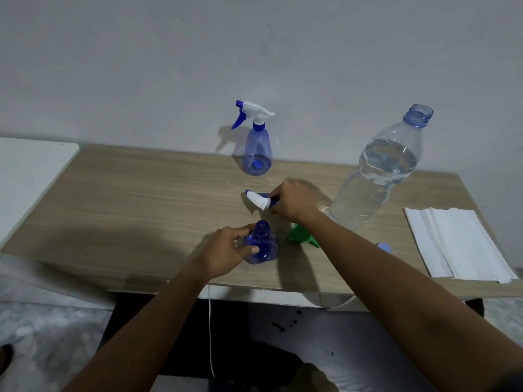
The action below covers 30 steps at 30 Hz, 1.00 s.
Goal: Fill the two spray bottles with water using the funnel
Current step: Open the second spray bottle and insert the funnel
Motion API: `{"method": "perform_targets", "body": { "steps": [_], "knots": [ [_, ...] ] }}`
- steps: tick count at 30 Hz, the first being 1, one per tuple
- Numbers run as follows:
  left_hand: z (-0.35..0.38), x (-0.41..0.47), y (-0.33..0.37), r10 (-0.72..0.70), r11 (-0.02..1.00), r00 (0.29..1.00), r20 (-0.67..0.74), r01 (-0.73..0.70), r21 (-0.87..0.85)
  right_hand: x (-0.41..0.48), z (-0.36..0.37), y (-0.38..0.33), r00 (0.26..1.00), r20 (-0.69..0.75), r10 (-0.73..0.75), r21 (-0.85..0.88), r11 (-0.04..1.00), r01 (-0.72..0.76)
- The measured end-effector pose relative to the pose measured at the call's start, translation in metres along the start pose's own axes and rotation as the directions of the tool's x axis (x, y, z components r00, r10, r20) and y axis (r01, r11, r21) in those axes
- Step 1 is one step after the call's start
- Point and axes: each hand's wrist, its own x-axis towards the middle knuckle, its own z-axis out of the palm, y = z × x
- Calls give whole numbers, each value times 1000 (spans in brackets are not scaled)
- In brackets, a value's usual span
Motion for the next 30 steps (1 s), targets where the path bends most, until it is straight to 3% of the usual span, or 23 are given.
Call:
{"method": "perform_targets", "body": {
  "steps": [9, 13, 17, 22, 30],
  "knots": [
    [1, 0, -1, 4, 999, 1000, 11, -3, -36, 8, 6, 5, 995, 91, 44, -7, 999, -44],
    [-1, -2, 3, 16, 1000, 1000, 13, -16, -17, -29, -13, 7, 995, -77, 58, 146, 988, -46],
    [-3, -1, 3, -11, 1000, 1000, 15, 11, -11, -88, -12, 21, 931, -319, 177, 413, 910, -31],
    [0, 1, 6, -45, 998, 999, -31, 44, -34, -122, 6, 39, 971, -121, 205, 474, 872, -125],
    [20, -8, 20, -48, 997, 993, -108, 41, -59, -119, 21, 48, 961, -74, 266, 608, 776, -168]
  ]
}}
